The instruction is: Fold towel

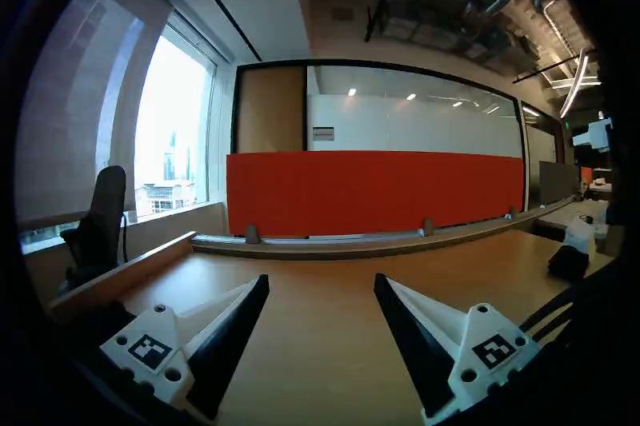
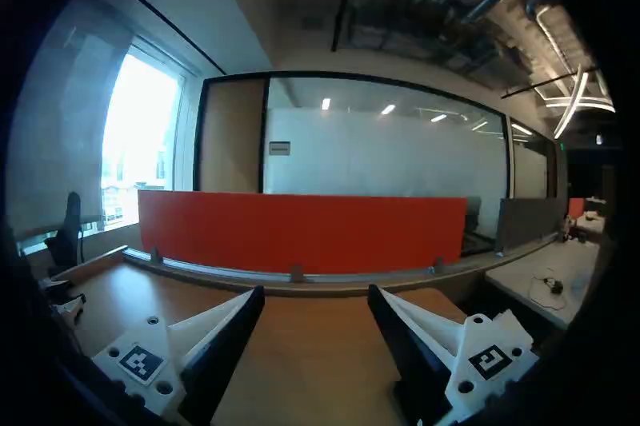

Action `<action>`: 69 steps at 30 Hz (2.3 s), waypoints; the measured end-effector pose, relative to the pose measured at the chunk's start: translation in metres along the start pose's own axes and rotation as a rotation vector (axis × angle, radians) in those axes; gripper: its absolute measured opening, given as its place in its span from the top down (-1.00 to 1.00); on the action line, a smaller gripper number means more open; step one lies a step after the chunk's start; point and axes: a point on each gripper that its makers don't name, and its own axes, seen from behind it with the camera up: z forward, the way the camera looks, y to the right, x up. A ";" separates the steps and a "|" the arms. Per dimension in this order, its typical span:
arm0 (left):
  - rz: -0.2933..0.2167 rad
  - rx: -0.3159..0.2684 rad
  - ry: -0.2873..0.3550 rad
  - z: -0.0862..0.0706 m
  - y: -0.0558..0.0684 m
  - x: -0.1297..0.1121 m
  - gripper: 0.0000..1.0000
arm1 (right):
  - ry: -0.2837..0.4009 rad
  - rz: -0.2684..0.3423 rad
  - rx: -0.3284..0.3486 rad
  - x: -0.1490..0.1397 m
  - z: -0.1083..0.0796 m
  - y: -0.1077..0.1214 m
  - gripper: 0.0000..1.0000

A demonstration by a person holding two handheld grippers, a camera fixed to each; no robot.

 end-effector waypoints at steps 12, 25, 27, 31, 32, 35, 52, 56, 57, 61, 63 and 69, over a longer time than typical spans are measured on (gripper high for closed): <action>-0.010 0.009 -0.002 0.000 -0.007 -0.048 -0.95 | -0.016 -0.022 0.005 -0.035 -0.004 -0.018 -1.00; -0.017 0.010 0.012 0.001 -0.006 -0.072 -0.95 | -0.018 -0.019 -0.006 -0.050 -0.002 -0.018 -1.00; -0.013 0.013 0.018 0.001 -0.006 -0.072 -0.95 | -0.021 -0.020 -0.006 -0.052 -0.001 -0.018 -1.00; -0.010 0.018 0.015 0.001 -0.005 -0.072 -0.96 | -0.027 -0.023 -0.008 -0.055 0.000 -0.016 -1.00; -0.010 0.018 0.015 0.000 -0.005 -0.072 -0.96 | -0.028 -0.024 -0.008 -0.055 0.000 -0.016 -1.00; -0.008 0.018 0.015 0.000 -0.005 -0.072 -0.95 | -0.028 -0.022 -0.011 -0.056 0.000 -0.014 -1.00; -0.007 0.018 0.014 -0.002 -0.007 -0.073 -0.95 | -0.026 -0.026 -0.003 -0.057 0.001 -0.007 -1.00; -0.007 0.018 0.015 -0.002 -0.007 -0.074 -0.95 | -0.012 -0.032 -0.002 -0.052 0.002 -0.005 -1.00; -0.007 0.018 0.015 -0.002 -0.007 -0.074 -0.95 | -0.007 -0.033 -0.002 -0.050 0.002 -0.004 -1.00; -0.005 0.018 0.015 -0.001 -0.007 -0.074 -0.95 | 0.016 -0.036 -0.003 -0.046 0.003 0.000 -1.00; -0.005 0.018 0.015 -0.001 -0.007 -0.074 -0.96 | 0.026 -0.036 -0.003 -0.045 0.004 0.002 -1.00; -0.007 0.018 0.015 -0.001 -0.006 -0.075 -0.96 | 0.034 -0.023 -0.005 -0.055 0.007 0.012 -1.00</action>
